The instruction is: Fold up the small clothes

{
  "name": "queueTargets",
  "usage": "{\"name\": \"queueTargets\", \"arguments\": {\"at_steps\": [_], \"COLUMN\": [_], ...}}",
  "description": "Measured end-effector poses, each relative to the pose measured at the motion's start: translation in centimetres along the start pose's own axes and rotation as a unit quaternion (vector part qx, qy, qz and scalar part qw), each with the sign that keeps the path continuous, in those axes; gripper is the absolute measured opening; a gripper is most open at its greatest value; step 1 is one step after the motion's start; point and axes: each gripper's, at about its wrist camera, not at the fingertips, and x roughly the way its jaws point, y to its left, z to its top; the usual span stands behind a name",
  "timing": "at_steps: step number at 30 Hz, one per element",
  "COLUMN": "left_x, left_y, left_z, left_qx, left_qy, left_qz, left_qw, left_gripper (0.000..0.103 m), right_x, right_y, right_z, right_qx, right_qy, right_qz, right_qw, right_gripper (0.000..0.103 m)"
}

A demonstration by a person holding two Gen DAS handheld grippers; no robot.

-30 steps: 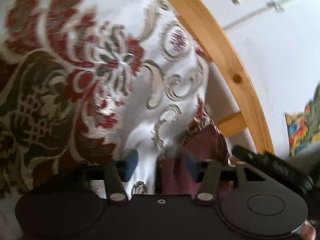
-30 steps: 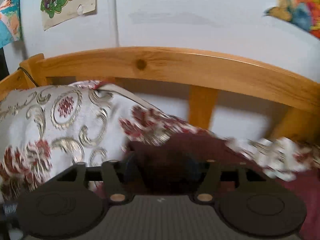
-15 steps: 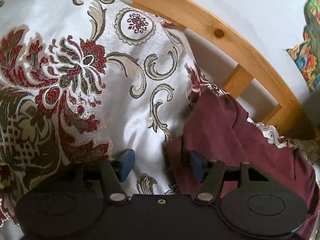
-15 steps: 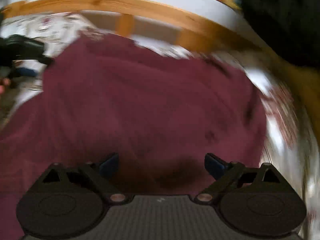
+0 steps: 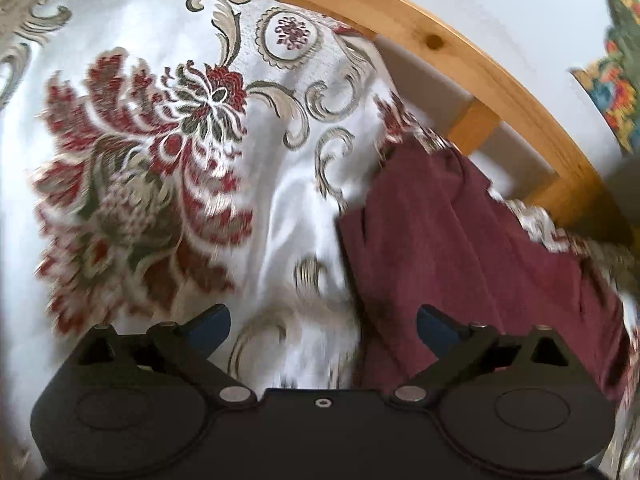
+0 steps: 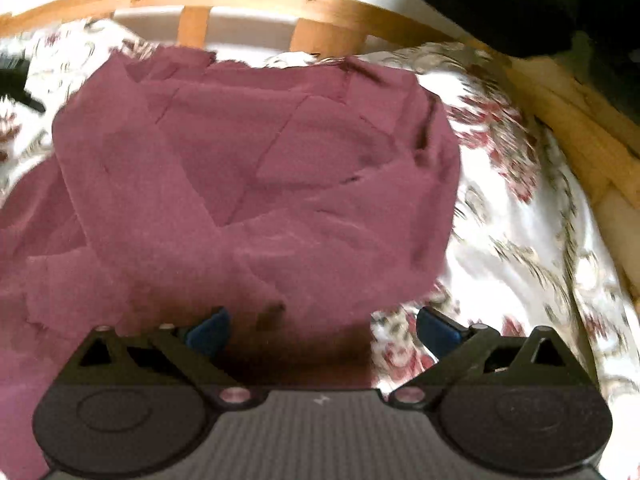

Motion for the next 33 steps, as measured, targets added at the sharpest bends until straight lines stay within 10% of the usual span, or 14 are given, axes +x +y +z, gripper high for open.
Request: {"name": "queueTargets", "arguments": {"at_steps": [12,23,33], "left_x": [-9.1,-13.7,-14.2], "left_y": [-1.8,-2.8,-3.6], "left_z": [-6.2,-13.5,-15.8], "left_qx": [0.133,0.235,0.280], "left_qy": [-0.016,0.042,0.067], "left_qz": [-0.016,-0.015,0.009], "left_qw": [0.9908,0.9709,0.9577], "left_gripper": [0.102,0.102,0.102], "right_x": [-8.3,-10.9,-9.3], "right_y": [-3.6,-1.4,-3.0], "right_z": [-3.7,-5.9,-6.9], "right_qx": [0.107,0.045,0.072], "right_qy": [-0.025,-0.004,0.081], "right_qz": [0.059,0.082,0.100], "right_qw": [0.992,0.996,0.989], "right_gripper": [0.103,0.103,0.103]}}
